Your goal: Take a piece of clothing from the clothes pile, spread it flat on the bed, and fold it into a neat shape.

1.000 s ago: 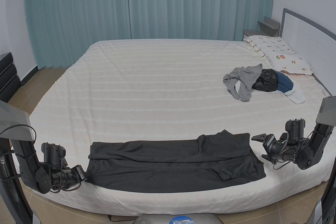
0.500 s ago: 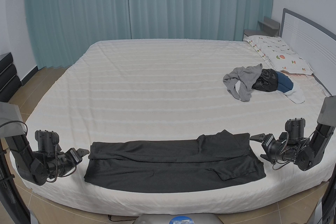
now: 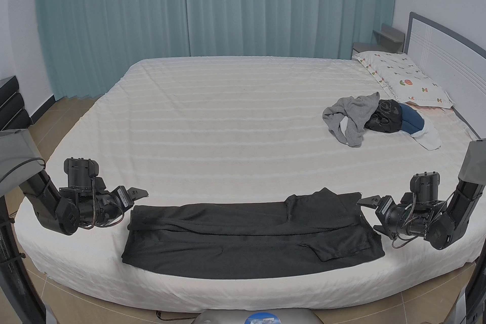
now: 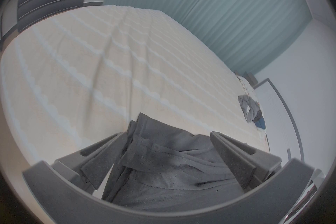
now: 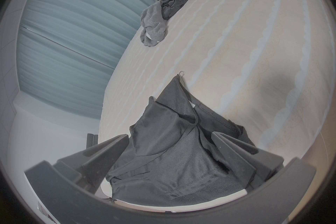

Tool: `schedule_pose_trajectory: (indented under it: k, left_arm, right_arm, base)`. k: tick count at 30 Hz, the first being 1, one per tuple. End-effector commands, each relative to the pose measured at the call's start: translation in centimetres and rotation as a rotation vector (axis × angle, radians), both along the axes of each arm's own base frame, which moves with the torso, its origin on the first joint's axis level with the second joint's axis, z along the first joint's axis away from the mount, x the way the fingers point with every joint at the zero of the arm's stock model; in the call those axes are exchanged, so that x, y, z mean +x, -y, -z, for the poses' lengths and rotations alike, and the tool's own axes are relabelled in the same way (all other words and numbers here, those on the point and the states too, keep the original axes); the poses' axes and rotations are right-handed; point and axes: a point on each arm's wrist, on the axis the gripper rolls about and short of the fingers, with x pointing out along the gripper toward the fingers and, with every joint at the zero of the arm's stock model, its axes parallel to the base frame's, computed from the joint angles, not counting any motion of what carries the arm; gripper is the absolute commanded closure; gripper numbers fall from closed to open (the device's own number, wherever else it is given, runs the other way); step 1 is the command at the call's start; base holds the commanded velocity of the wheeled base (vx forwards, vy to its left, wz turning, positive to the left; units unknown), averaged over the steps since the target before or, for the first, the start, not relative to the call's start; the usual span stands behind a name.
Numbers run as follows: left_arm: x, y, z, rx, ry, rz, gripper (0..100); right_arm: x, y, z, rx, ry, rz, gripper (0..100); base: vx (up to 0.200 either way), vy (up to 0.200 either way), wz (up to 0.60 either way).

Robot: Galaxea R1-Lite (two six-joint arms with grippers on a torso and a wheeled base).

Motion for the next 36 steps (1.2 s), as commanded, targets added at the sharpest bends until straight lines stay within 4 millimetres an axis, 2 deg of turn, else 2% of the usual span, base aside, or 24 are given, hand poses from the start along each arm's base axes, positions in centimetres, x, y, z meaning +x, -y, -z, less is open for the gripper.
schedule_pose_trajectory:
  k: [1,7,28,29,32,36]
  left_arm:
    - [0.8,0.9,2.5,0.009,-0.058,0.055,0]
    - [1.1,1.1,3.4,0.022,-0.059,0.073,0]
    - [1.5,0.4,4.3,0.001,-0.014,0.075,0]
    - [1.5,0.4,4.3,0.001,-0.014,0.075,100]
    - [1.3,0.3,4.4,0.001,-0.025,0.072,100]
    - [0.7,-0.8,4.4,-0.003,-0.036,0.039,100]
  right_arm:
    - [-0.1,0.0,0.2,-0.002,-0.008,-0.004,0]
    - [-0.1,-0.1,0.2,-0.003,-0.008,-0.006,0]
    - [-0.3,-0.2,0.4,0.013,-0.02,-0.032,0]
    - [-0.3,-0.2,0.4,0.013,-0.02,-0.032,0]
    - [-0.3,-0.2,0.4,0.012,-0.021,-0.032,0]
    - [-0.2,0.0,0.5,0.013,-0.02,-0.026,0]
  base:
    - [0.0,0.0,0.0]
    - [0.0,0.0,0.0]
    - [0.0,0.0,0.0]
    - [0.0,0.0,0.0]
    - [0.0,0.0,0.0]
    - [0.0,0.0,0.0]
